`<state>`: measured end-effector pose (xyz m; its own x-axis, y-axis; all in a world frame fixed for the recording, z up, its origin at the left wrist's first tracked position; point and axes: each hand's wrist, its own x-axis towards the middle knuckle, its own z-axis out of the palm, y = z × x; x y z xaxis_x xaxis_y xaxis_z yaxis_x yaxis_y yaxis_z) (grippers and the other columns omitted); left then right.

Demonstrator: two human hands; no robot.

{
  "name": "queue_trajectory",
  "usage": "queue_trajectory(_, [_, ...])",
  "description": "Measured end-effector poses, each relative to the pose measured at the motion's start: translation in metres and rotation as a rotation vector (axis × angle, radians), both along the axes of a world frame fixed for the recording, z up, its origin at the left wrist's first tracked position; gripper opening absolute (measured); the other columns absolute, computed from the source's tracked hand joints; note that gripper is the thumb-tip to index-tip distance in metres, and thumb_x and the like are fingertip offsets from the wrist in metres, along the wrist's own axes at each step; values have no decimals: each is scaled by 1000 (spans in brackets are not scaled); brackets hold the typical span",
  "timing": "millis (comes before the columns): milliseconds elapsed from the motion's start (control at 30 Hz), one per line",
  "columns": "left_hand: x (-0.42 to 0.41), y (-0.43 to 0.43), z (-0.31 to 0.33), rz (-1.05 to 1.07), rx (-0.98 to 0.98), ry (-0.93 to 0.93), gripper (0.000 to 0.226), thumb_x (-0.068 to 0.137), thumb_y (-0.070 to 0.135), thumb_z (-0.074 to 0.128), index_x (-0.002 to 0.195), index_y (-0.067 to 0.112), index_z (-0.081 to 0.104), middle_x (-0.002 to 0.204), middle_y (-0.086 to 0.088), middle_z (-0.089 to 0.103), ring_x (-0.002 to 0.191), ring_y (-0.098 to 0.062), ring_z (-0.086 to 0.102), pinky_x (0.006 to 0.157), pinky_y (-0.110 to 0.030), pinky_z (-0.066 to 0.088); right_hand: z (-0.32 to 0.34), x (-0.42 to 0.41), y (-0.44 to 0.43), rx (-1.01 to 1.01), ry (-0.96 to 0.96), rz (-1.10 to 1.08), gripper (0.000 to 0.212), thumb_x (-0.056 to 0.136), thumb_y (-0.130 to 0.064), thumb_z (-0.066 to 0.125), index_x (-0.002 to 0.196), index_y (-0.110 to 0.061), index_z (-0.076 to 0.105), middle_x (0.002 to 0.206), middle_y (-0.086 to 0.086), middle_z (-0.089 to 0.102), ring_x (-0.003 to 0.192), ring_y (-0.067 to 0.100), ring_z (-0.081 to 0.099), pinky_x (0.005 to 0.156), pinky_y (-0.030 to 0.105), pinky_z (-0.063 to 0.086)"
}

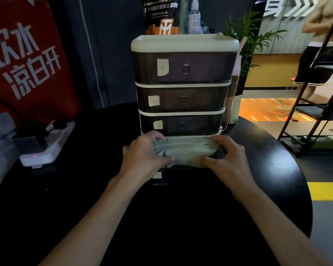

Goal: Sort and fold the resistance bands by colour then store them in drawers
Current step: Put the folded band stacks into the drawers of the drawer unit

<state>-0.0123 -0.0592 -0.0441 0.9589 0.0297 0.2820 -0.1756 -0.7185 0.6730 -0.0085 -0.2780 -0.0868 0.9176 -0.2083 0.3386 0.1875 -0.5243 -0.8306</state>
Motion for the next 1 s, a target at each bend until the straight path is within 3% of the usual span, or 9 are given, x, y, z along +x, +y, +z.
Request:
queue_trajectory(100, [0,3,-3,-40,-42,-9,52,62,40,91,108,35,66,96,24,58,104,-10,59,103,-46,43,-3,2,-5,-14,39,44,66,47,-67,75,109,-53,58,124,-2,55,114,23,55,101,46,48])
queue_trajectory(200, [0,7,-5,-97,-142,-32,50,63,43,91,108,35,69,102,17,65,103,-4,60,96,-32,48,-1,-1,-6,-15,46,81,58,52,-72,73,105,-50,62,125,-4,55,118,20,54,103,45,47])
queue_trajectory(367, [-5,14,-9,-214,-231,-159,42,67,47,84,104,31,70,116,12,58,109,1,54,88,-9,37,10,-16,-5,46,-85,192,36,69,-50,79,101,-38,67,121,-21,54,122,8,48,106,32,43])
queue_trajectory(500, [-3,32,-17,-272,-211,-146,73,61,64,84,125,43,56,135,10,40,125,7,41,97,-3,31,12,-23,-14,146,-35,295,79,62,-53,81,132,-43,46,131,-21,44,119,-11,44,88,8,43])
queue_trajectory(567, [-2,40,-20,-287,-236,-43,94,53,66,80,137,47,42,144,13,32,131,11,34,98,-1,30,11,-22,-20,188,6,395,98,57,-54,88,138,-53,33,133,-29,46,121,-19,42,93,11,40])
queue_trajectory(667, [2,48,-24,-344,-298,94,129,47,67,87,154,38,21,155,16,32,135,12,33,109,-14,31,11,-19,-25,210,64,494,125,46,-57,91,148,-49,20,140,-28,42,127,-16,40,106,23,35])
queue_trajectory(733, [4,50,-24,-393,-322,138,141,45,66,89,158,33,13,154,21,34,138,11,33,118,-25,28,11,-17,-28,241,86,535,132,45,-50,93,152,-45,15,141,-27,43,130,-13,41,113,30,33])
queue_trajectory(833, [3,52,-24,-434,-342,181,143,46,53,91,159,27,8,142,35,35,129,23,35,110,-9,31,12,-13,-30,248,110,560,135,43,-44,95,150,-50,14,141,-29,41,132,-15,36,117,32,28])
queue_trajectory(1000, [4,53,-26,-473,-344,224,138,61,21,95,159,31,-1,142,35,36,125,22,40,104,-5,34,17,-7,-41,233,194,659,136,41,-42,96,140,-60,6,136,-39,34,127,-25,32,96,3,37])
